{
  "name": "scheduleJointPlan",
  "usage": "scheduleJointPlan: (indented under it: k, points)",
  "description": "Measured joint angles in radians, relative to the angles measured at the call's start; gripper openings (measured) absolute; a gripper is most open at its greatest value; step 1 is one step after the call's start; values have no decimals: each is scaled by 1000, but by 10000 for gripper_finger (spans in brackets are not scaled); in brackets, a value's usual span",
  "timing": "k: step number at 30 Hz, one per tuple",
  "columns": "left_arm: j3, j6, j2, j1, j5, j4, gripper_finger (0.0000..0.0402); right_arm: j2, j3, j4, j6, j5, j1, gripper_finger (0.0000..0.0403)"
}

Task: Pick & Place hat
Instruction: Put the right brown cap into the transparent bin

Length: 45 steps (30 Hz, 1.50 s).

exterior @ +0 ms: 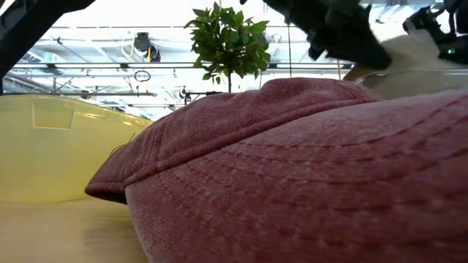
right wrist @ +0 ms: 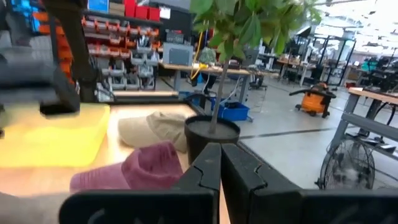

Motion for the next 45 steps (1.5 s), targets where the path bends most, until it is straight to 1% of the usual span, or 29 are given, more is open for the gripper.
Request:
scheduleJointPlan:
  k: [5, 12, 16, 18, 27, 30, 33, 35, 41, 45]
  points:
    - [-1, -25, -5, 10, 4, -13, 6, 0, 7, 1, 2, -2, 0, 0]
    - [-46, -55, 0, 27, 27, -5, 6, 0, 7, 59, 0, -2, 0, 0]
    - [-50, -70, 16, 30, 29, 0, 6, 0, 7, 64, 0, -2, 0, 0]
    - [-49, -71, 29, 32, 28, 24, 6, 0, 7, 65, 0, -2, 0, 0]
    - [-48, -63, 60, 35, 27, 14, 7, 1, 7, 69, -2, -6, 0, 0]
    - [-48, -50, 63, 34, 34, 16, 10, 1, 7, 69, -2, -35, 0, 0]
    - [-48, 12, 62, 30, 46, 12, 35, 1, 7, 69, -3, -85, 0, 0]
    - [-48, 16, 62, 25, 46, 14, 66, 1, 7, 69, -3, -110, 0, 0]
    - [-48, 10, 46, 21, 46, 21, 175, 1, 7, 69, -5, -110, 0, 0]
    - [-48, -3, 9, 18, 42, 22, 233, 1, 7, 69, -5, -110, 0, 0]
